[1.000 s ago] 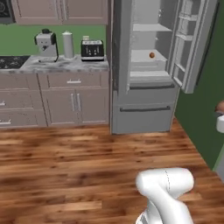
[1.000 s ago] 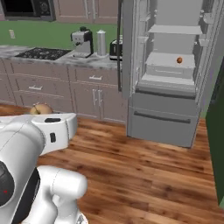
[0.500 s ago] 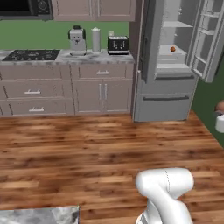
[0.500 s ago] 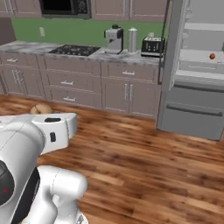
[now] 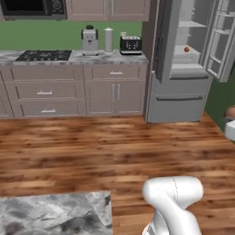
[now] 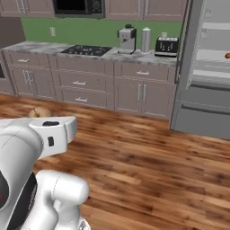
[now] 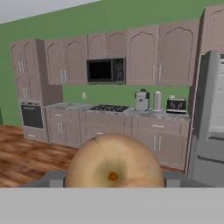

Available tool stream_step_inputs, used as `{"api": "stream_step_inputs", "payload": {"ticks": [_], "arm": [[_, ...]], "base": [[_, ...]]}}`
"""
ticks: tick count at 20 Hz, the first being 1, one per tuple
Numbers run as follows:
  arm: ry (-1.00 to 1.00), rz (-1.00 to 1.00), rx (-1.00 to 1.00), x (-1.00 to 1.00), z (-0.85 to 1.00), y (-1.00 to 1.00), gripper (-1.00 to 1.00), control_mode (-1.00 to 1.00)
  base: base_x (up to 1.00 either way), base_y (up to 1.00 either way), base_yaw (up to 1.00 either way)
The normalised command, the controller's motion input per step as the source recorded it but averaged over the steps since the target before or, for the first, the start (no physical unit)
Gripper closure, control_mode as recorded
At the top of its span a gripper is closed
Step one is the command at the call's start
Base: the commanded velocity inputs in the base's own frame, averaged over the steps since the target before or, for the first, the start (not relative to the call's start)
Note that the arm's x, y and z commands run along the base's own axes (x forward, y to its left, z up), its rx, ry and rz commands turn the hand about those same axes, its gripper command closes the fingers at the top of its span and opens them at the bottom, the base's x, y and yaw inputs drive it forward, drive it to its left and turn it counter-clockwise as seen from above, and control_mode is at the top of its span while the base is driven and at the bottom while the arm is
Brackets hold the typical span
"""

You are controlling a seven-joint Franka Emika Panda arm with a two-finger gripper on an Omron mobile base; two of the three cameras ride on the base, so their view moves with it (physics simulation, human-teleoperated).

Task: Retrieve the peach and mango from the fridge and place them into the bowl on the dining table.

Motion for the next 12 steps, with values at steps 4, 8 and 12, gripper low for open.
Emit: {"api": "stream_step_inputs", "payload": {"ticks": [4, 8, 12], "arm": [[0.00, 0.00, 0.00, 0.00, 0.00, 0.00, 1.00, 1.00], [0.00, 0.00, 0.00, 0.00, 0.00, 0.00, 1.00, 1.00], [0.00, 0.00, 0.00, 0.00, 0.00, 0.00, 1.00, 1.00]], "base": [[-1.00, 0.22, 0.01], [-1.00, -0.04, -0.04], [-1.00, -0.21, -0.09]]}}
